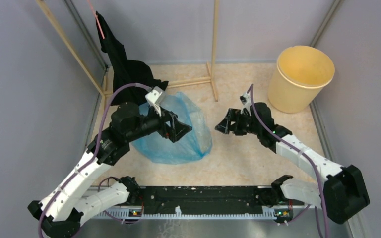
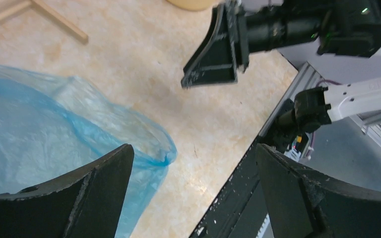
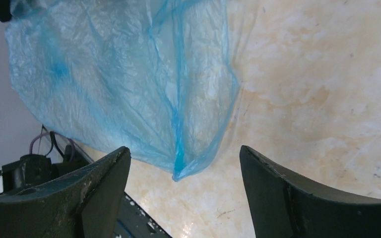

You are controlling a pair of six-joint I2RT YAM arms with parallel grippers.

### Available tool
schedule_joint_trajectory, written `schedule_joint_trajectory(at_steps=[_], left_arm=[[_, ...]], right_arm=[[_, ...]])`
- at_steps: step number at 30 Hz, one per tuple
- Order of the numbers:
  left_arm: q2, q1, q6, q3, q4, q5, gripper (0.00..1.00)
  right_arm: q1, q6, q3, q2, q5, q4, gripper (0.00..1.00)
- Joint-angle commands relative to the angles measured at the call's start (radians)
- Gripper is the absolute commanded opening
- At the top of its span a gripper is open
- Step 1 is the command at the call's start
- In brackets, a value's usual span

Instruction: Put the trash bags into the trash bin

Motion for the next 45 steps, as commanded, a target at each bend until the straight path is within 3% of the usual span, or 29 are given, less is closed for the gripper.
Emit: schedule_joint_trajectory(at_steps=[1, 6, 11, 16, 19, 23, 27, 31, 45], left_arm=[[0.12, 0.001, 0.034, 0.132, 0.01, -0.066, 0.99], [0.327, 0.001, 0.062, 0.344, 0.133, -0.122, 0.99], [0.43, 0.001, 0.131, 0.476, 0.254, -0.19, 0.99], [0.349, 0.014, 0.239, 0.268, 0.426, -0.292, 0.99], [0.284, 0.057, 0.192, 0.158, 0.503, -0.282, 0.99], [0.247, 0.08, 0.164, 0.133, 0.527, -0.201, 0.99], [0.254, 0.11, 0.098, 0.114, 0.548, -0.133, 0.99], [0.269, 0.132, 0.043, 0.128, 0.53, -0.089, 0.99], [0.294, 0.155, 0.027, 0.106, 0.563, -0.035, 0.99]], right_arm=[[-0.009, -0.025, 0.039, 0.083, -0.091, 0.04, 0.78], [-0.008, -0.149, 0.15, 0.039, 0.026, -0.149, 0.77], [-0.008, -0.247, 0.316, -0.048, 0.268, -0.4, 0.81], [-0.009, -0.286, 0.486, -0.116, 0.528, -0.592, 0.86], [-0.008, -0.353, 0.574, -0.121, 0.653, -0.629, 0.88], [-0.008, -0.568, 0.712, -0.025, 0.893, -0.595, 0.92], [-0.011, -0.744, 0.792, 0.106, 1.077, -0.453, 0.99], [-0.103, -0.809, 0.787, 0.235, 1.1, -0.331, 0.99], [-0.311, -0.81, 0.909, 0.507, 0.972, -0.338, 0.97]])
